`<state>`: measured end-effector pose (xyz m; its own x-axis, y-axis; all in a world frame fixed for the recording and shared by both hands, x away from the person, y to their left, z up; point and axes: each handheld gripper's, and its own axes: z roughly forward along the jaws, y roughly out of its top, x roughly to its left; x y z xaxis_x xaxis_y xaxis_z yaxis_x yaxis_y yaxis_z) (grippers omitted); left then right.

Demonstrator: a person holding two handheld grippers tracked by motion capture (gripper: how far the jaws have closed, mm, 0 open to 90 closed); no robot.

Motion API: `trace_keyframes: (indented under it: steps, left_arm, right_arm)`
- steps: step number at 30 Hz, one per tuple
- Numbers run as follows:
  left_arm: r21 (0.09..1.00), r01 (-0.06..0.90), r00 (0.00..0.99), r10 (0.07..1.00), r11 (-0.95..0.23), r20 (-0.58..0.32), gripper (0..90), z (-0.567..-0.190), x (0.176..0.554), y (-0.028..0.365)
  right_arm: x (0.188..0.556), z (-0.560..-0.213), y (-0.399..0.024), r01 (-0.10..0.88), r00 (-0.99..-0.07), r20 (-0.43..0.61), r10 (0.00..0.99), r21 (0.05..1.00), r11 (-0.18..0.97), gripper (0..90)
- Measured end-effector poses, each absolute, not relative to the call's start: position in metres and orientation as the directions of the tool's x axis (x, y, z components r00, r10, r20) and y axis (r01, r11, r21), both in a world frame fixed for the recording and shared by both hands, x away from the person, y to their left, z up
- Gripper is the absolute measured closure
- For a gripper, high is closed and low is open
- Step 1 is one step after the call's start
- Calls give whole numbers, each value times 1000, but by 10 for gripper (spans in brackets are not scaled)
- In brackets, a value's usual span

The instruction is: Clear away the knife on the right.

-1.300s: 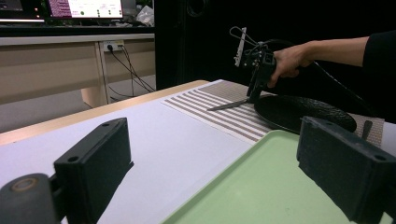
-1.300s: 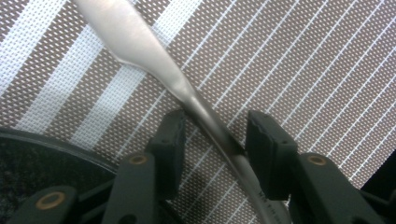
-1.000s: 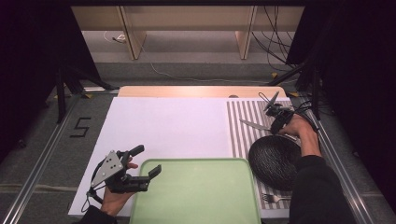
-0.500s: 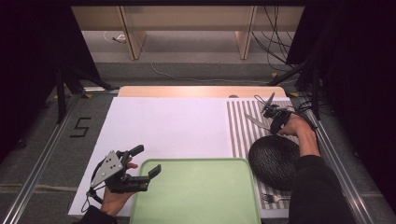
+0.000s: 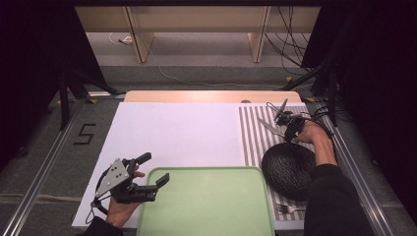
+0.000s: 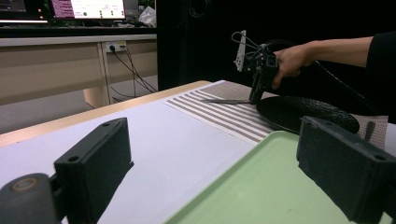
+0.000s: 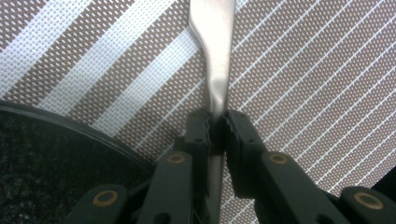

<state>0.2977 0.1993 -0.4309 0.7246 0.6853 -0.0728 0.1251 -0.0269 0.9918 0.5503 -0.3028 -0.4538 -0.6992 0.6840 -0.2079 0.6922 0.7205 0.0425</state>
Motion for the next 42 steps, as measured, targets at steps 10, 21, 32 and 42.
trace_keyframes:
  steps: [10, 21, 32, 42]
  left_arm:
    - [992, 125, 723, 687, -25, -74, 98, -431, 298, 199]
    - [992, 126, 723, 688, -29, -71, 98, -431, 298, 199]
    - [992, 124, 719, 692, -31, -68, 98, -431, 298, 199]
    - [992, 125, 716, 694, -32, -68, 98, -431, 298, 199]
  right_arm:
    - [546, -443, -306, 655, -715, -263, 648, 73, 752, 806]
    - [540, -418, -314, 627, -695, -327, 641, 163, 762, 807]
    - [518, -389, -317, 616, -667, -217, 712, 376, 692, 806]
    - [492, -368, -318, 588, -657, -92, 748, 559, 585, 807]
